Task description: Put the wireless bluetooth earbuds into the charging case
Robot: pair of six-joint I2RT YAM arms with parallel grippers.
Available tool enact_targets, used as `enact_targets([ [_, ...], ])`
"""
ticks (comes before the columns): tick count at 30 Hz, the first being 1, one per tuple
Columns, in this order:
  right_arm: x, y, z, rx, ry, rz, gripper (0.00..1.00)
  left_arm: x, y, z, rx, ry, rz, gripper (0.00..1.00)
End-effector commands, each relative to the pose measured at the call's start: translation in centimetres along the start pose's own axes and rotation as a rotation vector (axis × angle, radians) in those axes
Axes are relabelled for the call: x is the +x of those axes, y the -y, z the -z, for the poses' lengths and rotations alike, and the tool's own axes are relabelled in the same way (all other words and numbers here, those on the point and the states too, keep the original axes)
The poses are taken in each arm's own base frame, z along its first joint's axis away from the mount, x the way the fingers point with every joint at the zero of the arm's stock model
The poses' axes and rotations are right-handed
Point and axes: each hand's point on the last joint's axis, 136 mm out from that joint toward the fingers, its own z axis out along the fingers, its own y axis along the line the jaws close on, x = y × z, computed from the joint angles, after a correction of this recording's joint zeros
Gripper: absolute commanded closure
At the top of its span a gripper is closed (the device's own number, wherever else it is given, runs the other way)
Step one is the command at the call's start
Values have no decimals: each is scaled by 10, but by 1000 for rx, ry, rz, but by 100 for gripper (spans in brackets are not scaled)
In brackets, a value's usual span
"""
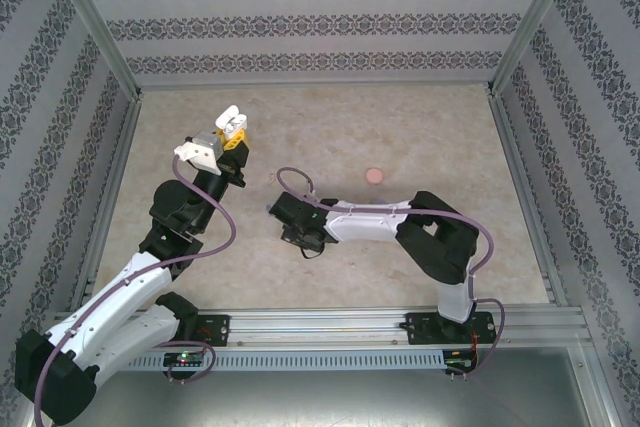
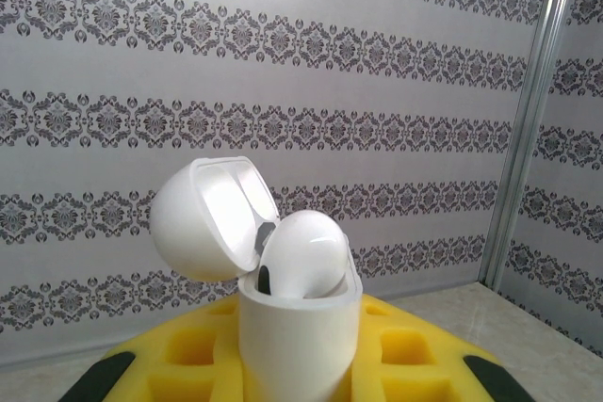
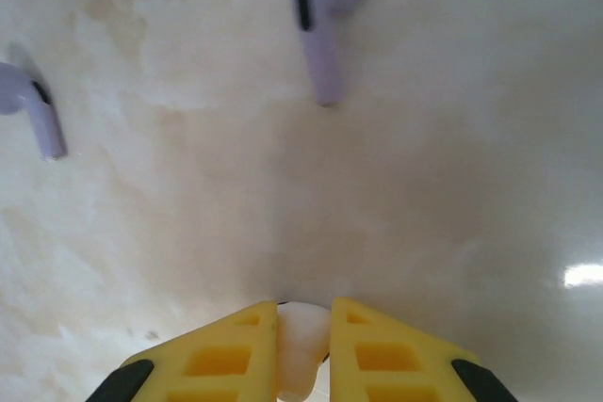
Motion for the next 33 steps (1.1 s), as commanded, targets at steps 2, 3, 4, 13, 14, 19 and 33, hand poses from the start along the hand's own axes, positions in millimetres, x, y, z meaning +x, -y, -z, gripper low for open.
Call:
enact_targets([
  [2,-5,33,19,65,3,86,85,-16,0,2,6,39,0,100],
  [3,-6,38,24,70,2,102,85,-16,-1,2,6,37,-1,100],
  [4,-8,45,29,82,2,120,85,-17,0,2,7,41,1,100],
  [13,-21,112,77,278,-45,371,85,-18,0,2,11,45,15,100],
  [14,-22,119,80,301,-58,388,85,-18,0,2,10,46,19,100],
  [19,-25,139,86,403,-108,476,84,-18,0,1,9,54,34,100],
  [33,-26,152,60,688,-221,687,85,-23,0,5,10,79,53,100],
])
